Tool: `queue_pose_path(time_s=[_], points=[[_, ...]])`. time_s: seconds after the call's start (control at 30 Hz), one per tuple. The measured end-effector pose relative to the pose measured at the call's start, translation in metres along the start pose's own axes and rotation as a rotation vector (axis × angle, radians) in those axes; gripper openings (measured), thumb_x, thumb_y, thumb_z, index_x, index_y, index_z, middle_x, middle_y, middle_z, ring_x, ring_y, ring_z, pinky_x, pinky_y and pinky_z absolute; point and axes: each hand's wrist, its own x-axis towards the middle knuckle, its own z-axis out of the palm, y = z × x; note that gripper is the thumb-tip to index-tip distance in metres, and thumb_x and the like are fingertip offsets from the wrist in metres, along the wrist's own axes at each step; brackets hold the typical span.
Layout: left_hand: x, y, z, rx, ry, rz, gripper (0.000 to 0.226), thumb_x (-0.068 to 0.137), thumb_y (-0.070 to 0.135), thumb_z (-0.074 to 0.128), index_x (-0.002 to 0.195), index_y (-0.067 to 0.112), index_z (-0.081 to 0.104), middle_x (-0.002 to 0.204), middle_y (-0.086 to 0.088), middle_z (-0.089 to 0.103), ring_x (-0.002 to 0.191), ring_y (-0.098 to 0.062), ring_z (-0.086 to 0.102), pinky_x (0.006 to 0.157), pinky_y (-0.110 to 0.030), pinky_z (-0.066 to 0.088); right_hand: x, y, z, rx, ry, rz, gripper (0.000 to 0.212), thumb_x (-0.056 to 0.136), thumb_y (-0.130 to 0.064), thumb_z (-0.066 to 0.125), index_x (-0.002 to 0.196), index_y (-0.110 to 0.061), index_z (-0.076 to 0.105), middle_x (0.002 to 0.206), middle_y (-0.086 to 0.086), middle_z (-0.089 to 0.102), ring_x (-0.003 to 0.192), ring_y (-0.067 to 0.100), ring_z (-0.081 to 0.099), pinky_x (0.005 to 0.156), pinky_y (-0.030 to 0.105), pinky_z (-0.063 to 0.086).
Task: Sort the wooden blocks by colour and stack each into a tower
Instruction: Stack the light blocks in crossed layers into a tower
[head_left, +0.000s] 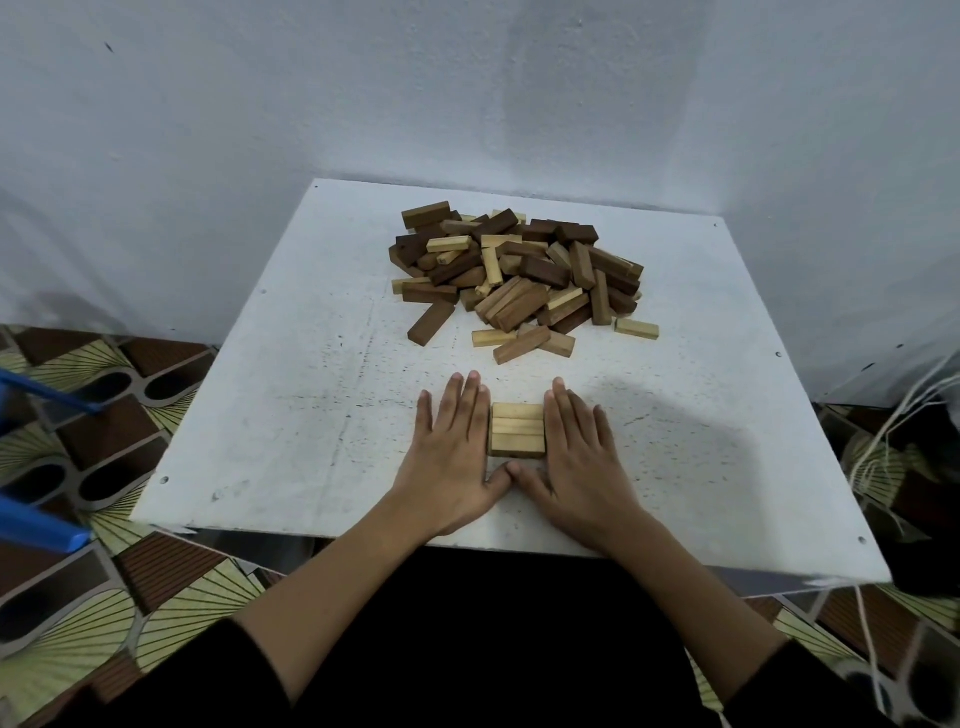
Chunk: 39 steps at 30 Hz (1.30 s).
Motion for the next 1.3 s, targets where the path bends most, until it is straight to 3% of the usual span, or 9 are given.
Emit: queue_pose_path(time_s=[0.73, 0.9, 1.03, 1.3], points=[[0.0010, 0.0020, -0.0016, 0.001, -0.050, -0.019, 0.099, 0.069, 0.062, -0.013, 0.148, 0.003, -0.013, 0.157, -0.012, -0.021, 0.144, -0.024, -0.022, 0.114, -0.048, -0.013, -0.0004, -0.0022, -0.0012, 0.001, -0.014, 0.002, 0.107, 0.067, -0.072, -0.030, 0.148, -0.004, -0.011, 0.157, 0.010, -0.018, 0.144, 0.021, -0.016, 0.112, 0.041, -0.018], [0.0010, 0.0051, -0.0027, -0.033, -0.049, -0.033, 0.085, 0.090, 0.059, 0.014, 0.149, 0.003, -0.012, 0.157, -0.012, -0.021, 0.144, -0.024, -0.023, 0.116, -0.049, -0.012, -0.0004, -0.0026, -0.0030, 0.005, -0.028, 0.021, 0.112, 0.061, -0.070, -0.037, 0.148, -0.004, -0.013, 0.156, 0.009, -0.020, 0.144, 0.021, -0.017, 0.112, 0.041, -0.017], [0.0012, 0.0059, -0.0014, -0.022, -0.041, -0.034, 0.098, 0.071, 0.062, -0.011, 0.149, 0.002, -0.012, 0.157, -0.013, -0.021, 0.144, -0.024, -0.023, 0.114, -0.049, -0.014, -0.0006, -0.0042, -0.0033, 0.000, -0.026, 0.024, 0.111, 0.061, -0.069, -0.038, 0.148, -0.005, -0.013, 0.156, 0.009, -0.019, 0.144, 0.021, -0.017, 0.112, 0.041, -0.018], [0.0006, 0.0069, 0.0005, -0.021, -0.023, -0.041, 0.095, 0.072, 0.059, -0.015, 0.149, 0.003, -0.012, 0.157, -0.013, -0.020, 0.144, -0.024, -0.023, 0.114, -0.048, -0.013, 0.0007, -0.0055, -0.0019, -0.008, -0.026, 0.043, 0.112, 0.058, -0.064, -0.044, 0.148, -0.005, -0.012, 0.157, 0.010, -0.017, 0.144, 0.021, -0.015, 0.112, 0.044, -0.016]])
